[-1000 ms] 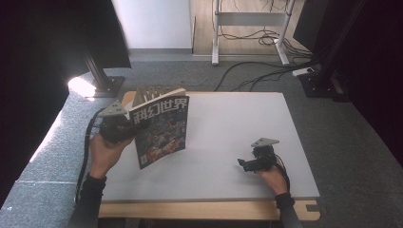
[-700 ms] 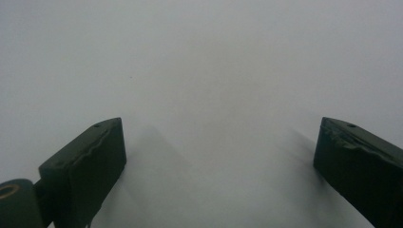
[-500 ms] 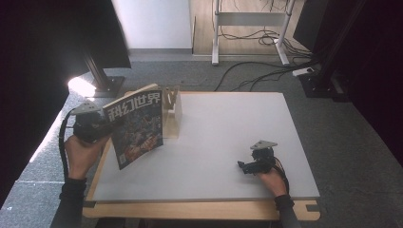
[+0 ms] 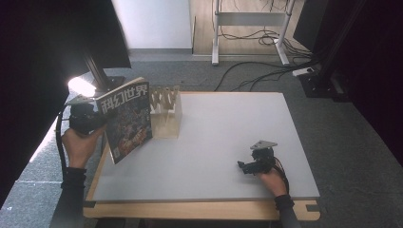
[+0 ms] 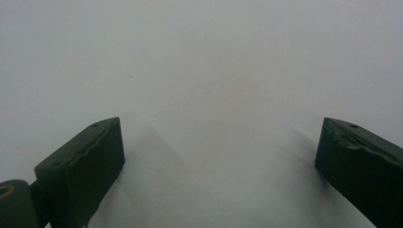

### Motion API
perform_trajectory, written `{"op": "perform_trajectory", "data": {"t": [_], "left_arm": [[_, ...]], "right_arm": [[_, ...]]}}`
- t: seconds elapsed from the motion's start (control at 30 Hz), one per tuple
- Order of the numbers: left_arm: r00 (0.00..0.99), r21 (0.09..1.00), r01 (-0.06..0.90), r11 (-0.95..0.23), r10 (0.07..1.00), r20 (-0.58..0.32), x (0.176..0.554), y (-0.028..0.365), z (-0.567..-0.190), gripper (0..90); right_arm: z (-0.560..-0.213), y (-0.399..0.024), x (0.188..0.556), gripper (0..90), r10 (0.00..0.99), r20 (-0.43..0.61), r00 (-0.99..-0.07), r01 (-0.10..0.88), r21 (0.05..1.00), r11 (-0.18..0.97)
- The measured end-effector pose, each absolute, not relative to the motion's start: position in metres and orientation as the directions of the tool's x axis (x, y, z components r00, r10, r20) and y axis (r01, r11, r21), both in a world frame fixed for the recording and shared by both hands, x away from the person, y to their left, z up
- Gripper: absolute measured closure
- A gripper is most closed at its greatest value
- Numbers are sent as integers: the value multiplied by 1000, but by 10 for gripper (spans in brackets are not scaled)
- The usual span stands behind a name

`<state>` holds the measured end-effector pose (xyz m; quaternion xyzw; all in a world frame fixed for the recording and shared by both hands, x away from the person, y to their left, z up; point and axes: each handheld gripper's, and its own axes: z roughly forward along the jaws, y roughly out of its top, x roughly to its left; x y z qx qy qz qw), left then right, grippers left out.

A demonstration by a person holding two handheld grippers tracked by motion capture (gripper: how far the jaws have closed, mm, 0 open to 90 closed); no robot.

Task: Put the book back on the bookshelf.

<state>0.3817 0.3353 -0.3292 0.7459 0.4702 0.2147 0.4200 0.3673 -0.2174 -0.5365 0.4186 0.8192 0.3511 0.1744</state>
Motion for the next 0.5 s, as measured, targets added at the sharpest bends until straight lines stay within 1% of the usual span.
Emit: {"op": "perform_trajectory", "data": {"t": [0.1, 0.23, 0.5], "left_arm": [[453, 829, 526, -189, 888, -85, 389, 331, -330, 827], [444, 831, 523, -189, 893, -76, 398, 323, -332, 827], [468, 849, 497, -179, 879, -89, 412, 307, -335, 827]], "right_arm": [[-537, -217, 367, 17, 808, 9, -588, 564, 721, 403], [-537, -217, 367, 17, 809, 9, -588, 564, 721, 402], [-537, -217, 367, 17, 809, 9, -588, 564, 721, 402]]}}
